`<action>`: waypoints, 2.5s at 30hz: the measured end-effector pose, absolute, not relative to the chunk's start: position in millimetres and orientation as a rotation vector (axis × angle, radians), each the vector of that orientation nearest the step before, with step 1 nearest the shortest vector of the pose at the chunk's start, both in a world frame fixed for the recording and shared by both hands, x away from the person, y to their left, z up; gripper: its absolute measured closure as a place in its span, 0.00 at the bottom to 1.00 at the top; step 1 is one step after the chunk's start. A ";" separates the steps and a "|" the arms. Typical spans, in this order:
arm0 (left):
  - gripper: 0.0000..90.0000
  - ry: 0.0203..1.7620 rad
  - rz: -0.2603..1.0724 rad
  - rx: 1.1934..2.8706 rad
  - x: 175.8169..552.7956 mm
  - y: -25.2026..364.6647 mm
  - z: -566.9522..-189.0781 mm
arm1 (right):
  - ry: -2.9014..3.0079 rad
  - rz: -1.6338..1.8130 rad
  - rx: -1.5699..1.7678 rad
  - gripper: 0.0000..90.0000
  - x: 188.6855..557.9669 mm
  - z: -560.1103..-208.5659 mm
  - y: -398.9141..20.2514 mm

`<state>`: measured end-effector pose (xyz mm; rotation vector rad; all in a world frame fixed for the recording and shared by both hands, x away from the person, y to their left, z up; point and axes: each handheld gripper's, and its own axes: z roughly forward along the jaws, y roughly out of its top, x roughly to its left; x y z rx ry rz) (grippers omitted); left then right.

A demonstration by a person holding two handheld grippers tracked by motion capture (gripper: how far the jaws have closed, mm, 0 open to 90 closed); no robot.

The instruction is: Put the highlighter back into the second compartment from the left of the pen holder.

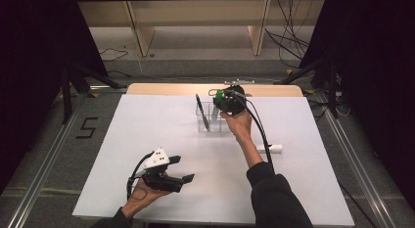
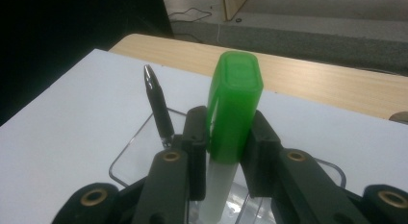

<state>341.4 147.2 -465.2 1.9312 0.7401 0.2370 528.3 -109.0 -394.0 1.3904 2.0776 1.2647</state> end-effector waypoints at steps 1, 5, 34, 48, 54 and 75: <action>0.18 0.740 0.237 1.931 341.4 147.2 -465.2 | 2.079 1.263 1.392 0.83 528.3 -394.1 -108.9; 0.18 0.742 0.238 1.934 341.8 147.1 -465.5 | 2.079 1.273 1.391 0.75 528.2 -393.9 -109.0; 0.18 0.746 0.242 1.939 342.5 147.6 -466.2 | 2.049 1.275 1.390 0.38 503.2 -367.4 -193.5; 0.18 0.751 0.243 1.939 343.2 147.7 -466.8 | 2.110 1.218 1.389 0.35 488.9 -372.8 -241.9; 0.18 0.753 0.240 1.940 343.2 147.6 -467.1 | 2.163 1.192 1.364 0.34 485.0 -375.4 -250.1; 0.18 0.754 0.238 1.944 343.1 147.1 -467.7 | 2.329 1.039 1.293 0.33 473.4 -386.1 -274.1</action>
